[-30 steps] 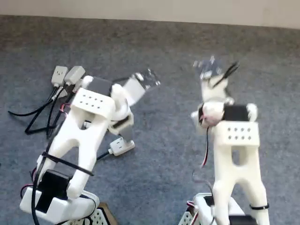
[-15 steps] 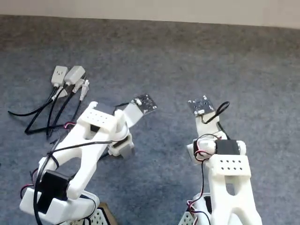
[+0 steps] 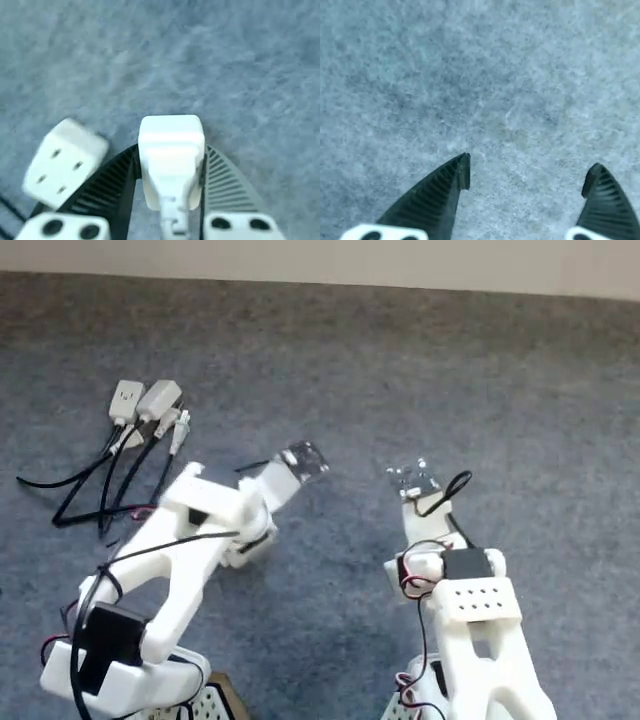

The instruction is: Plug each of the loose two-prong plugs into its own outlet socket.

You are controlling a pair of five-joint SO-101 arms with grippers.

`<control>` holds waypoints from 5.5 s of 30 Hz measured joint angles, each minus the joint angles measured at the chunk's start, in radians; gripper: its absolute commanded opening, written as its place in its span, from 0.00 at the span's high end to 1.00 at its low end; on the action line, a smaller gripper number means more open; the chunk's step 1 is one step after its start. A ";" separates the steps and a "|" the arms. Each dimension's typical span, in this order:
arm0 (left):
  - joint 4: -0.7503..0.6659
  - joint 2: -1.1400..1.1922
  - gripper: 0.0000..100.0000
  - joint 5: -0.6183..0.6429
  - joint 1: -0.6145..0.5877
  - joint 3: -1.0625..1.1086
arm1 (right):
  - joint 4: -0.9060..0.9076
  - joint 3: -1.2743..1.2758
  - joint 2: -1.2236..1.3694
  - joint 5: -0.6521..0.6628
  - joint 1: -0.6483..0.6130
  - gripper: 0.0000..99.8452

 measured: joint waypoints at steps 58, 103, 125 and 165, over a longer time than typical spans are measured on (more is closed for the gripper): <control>0.638 1.298 0.66 -0.305 -1.355 -2.188 | -0.069 0.083 0.000 0.000 -0.043 0.66; 0.773 0.568 0.74 -0.391 -0.388 -1.169 | -0.069 0.109 0.000 0.000 -0.055 0.66; 0.400 0.554 0.77 -0.506 -0.273 -0.723 | -0.069 0.109 0.000 0.000 -0.078 0.66; 0.394 0.555 0.99 -0.517 -0.276 -0.695 | -0.107 0.109 0.000 0.000 -0.064 0.66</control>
